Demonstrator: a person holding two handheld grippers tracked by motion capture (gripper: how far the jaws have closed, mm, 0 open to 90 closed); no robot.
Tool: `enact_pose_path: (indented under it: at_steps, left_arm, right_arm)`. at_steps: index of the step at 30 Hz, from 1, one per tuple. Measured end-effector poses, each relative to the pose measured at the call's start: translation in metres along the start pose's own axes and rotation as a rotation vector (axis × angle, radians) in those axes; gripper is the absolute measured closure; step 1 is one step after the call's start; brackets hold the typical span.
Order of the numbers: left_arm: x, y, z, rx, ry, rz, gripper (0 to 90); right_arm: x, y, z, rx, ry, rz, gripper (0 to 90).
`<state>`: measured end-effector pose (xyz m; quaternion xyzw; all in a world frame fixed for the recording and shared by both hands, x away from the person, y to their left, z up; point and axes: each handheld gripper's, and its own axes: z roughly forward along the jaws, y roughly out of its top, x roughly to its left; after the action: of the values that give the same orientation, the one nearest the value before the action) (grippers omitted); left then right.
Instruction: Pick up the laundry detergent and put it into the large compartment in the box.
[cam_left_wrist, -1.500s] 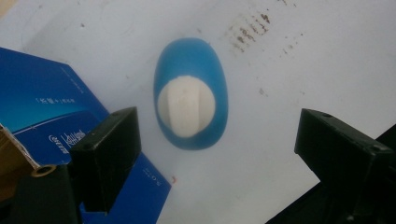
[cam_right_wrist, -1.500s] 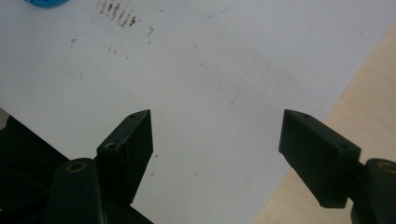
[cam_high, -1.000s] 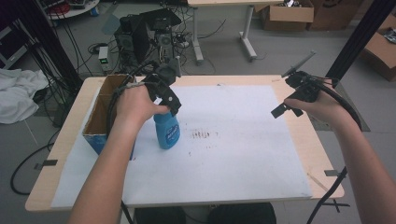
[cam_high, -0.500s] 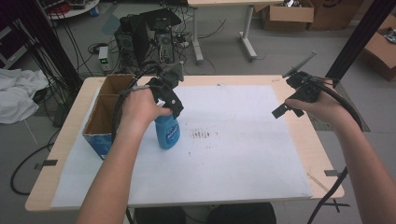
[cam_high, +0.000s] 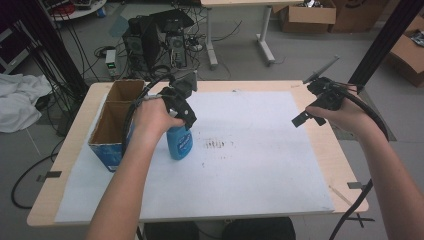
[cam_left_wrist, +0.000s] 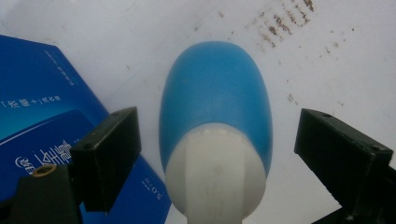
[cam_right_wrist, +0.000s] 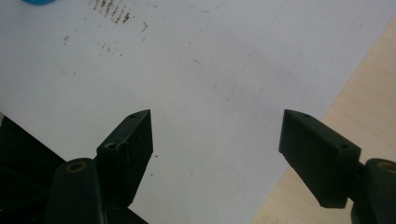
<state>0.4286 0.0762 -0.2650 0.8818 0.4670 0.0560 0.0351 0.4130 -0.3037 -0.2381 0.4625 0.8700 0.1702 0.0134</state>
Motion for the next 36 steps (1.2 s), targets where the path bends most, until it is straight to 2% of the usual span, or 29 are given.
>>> enact_pose_path:
  at_steps: [11, 18, 36]
  left_arm:
    - [-0.001, 0.001, 0.011, 0.013, -0.004, -0.003, 15.4]
    - [0.0, 0.001, 0.019, 0.037, 0.003, 0.01, 15.4]
    - [-0.001, 0.003, 0.028, 0.047, -0.002, 0.008, 16.4]
  right_arm:
    - [0.001, 0.0, 0.002, 0.002, 0.001, 0.002, 26.3]
    - [0.001, 0.001, 0.004, 0.004, -0.001, 0.003, 26.3]
    - [0.001, 0.002, 0.007, 0.01, 0.002, 0.003, 26.3]
